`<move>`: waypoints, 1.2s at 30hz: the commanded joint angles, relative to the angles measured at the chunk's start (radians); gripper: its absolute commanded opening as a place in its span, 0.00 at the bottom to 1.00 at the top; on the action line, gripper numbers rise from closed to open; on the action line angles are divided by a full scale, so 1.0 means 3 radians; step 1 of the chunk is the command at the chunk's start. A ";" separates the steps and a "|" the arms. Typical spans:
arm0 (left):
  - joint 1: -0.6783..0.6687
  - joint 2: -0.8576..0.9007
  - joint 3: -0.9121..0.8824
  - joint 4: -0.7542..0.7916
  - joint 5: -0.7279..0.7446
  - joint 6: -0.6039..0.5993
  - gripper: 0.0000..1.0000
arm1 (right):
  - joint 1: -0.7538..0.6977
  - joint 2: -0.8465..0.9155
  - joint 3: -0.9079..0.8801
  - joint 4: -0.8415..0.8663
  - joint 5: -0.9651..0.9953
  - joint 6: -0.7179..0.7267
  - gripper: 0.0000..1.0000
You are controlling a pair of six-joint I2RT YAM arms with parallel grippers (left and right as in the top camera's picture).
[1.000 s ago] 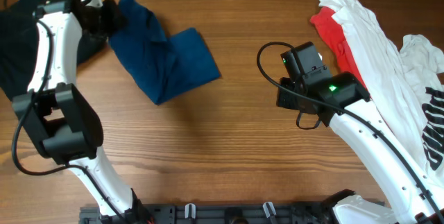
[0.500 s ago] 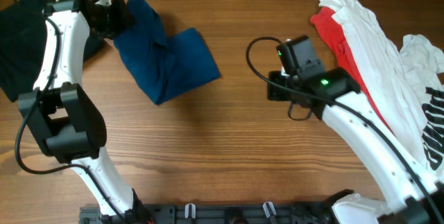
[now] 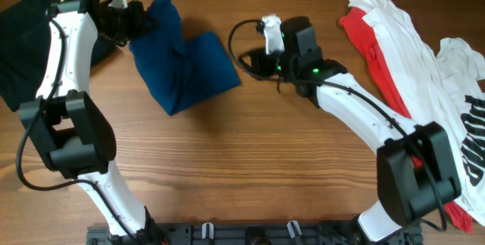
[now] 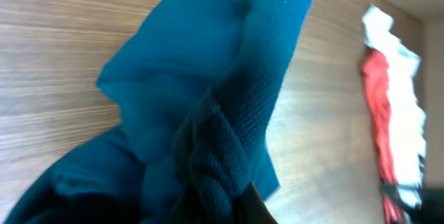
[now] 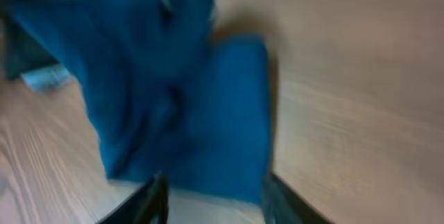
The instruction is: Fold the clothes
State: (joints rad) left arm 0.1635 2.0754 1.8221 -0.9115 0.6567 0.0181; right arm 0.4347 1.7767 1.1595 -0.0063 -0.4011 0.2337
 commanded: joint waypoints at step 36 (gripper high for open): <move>0.0511 -0.0142 0.0085 -0.0914 0.2230 0.1434 0.04 | -0.0023 0.1291 0.0069 0.1769 -0.0702 0.0090 0.84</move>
State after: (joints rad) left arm 0.3187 2.0754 1.8229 -1.1351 1.3247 0.3267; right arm 0.4347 2.1452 1.1690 0.5171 -0.5770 0.2523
